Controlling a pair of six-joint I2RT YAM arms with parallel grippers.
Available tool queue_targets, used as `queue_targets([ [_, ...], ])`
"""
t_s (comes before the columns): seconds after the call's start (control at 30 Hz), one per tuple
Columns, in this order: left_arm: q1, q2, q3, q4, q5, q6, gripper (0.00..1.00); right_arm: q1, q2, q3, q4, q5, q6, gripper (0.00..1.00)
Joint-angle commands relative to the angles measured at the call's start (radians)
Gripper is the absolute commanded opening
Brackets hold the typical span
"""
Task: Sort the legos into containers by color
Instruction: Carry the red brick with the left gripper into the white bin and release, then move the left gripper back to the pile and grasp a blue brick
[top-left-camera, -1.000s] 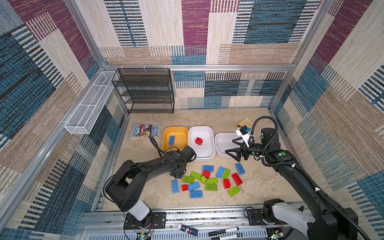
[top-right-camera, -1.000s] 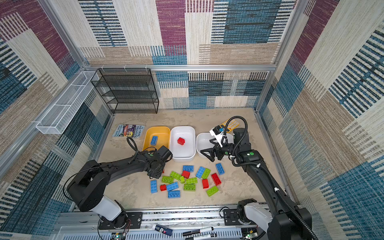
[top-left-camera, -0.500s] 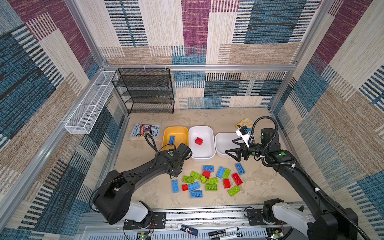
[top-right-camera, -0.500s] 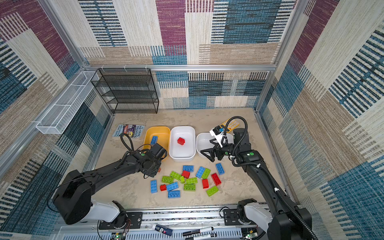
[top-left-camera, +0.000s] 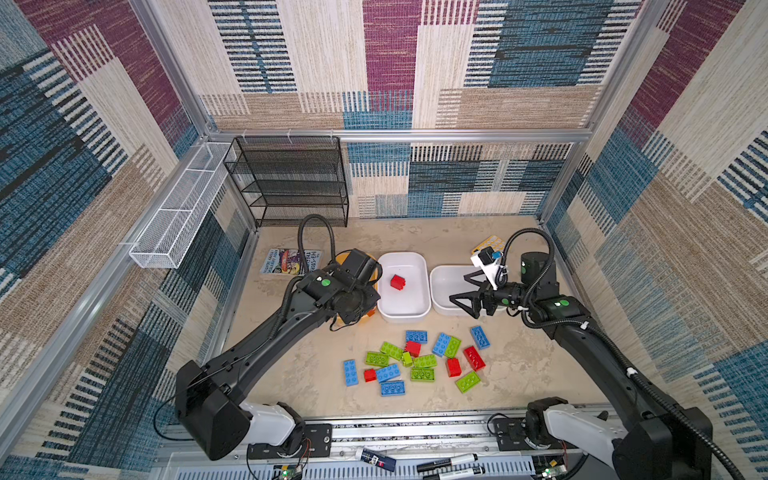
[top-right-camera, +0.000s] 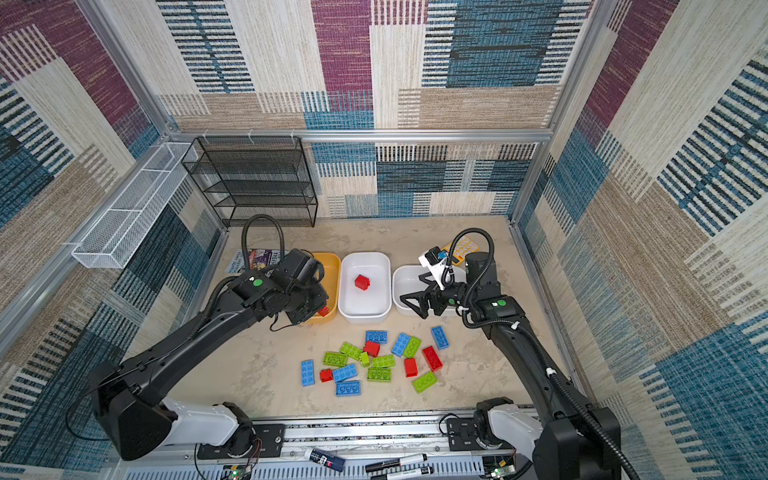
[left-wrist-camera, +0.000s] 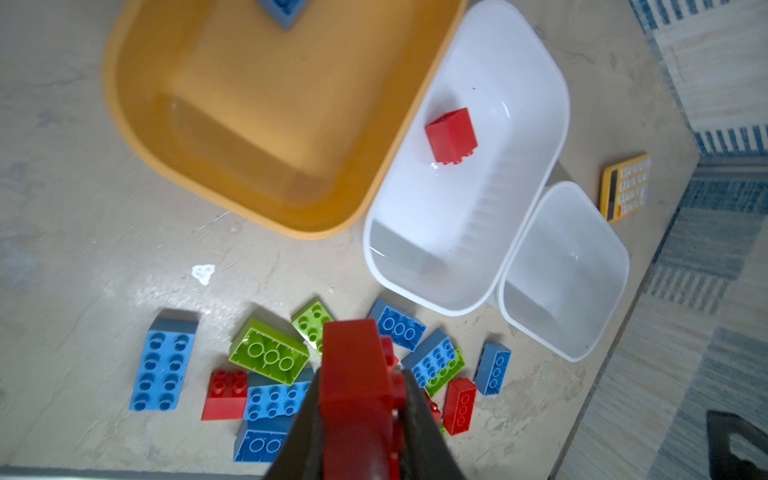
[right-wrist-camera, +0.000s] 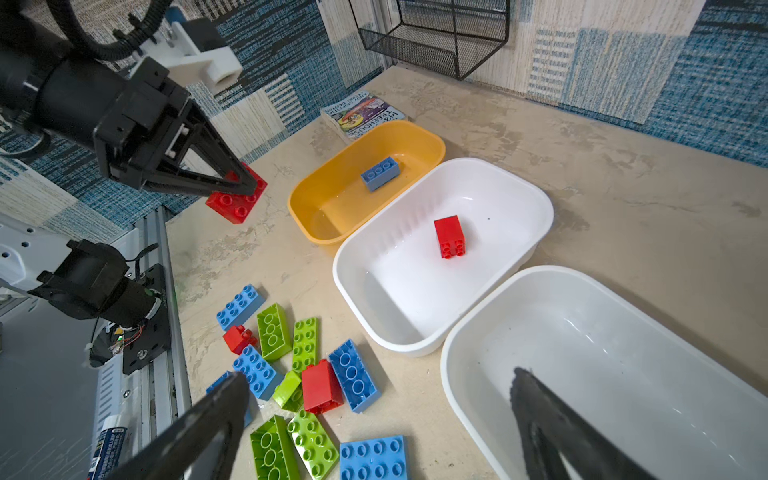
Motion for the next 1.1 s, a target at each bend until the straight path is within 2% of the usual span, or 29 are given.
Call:
queue_targets([
  [0.0,-0.001,0.091,0.094,-0.001,0.066,0.228,0.21,0.000,0.009,0.019,0.017,0.045,0.007,0.99],
  [0.1,-0.004,0.210,0.179,0.018,0.099,0.299,0.21,0.000,0.015,0.029,0.012,0.062,0.003,0.99],
  [0.23,-0.005,0.355,0.262,0.036,0.069,0.351,0.22,0.001,0.016,0.033,0.012,0.078,0.005,0.99],
  [0.47,-0.007,0.605,0.415,0.028,-0.030,0.388,0.23,0.000,0.001,0.019,0.003,0.099,-0.001,0.99],
  [0.67,-0.007,0.714,0.471,-0.030,-0.129,0.415,0.26,0.000,-0.017,0.005,-0.019,0.117,-0.018,0.99],
  [0.73,-0.009,0.730,0.483,-0.030,-0.130,0.425,0.31,0.000,-0.019,-0.001,-0.017,0.118,-0.016,0.99],
  [0.9,-0.009,0.739,0.514,-0.060,-0.187,0.454,0.50,0.000,-0.021,-0.003,-0.014,0.117,-0.013,0.99],
  [1.07,-0.010,0.654,0.518,-0.087,-0.166,0.474,0.65,0.000,-0.022,0.007,-0.021,0.117,-0.014,0.99],
])
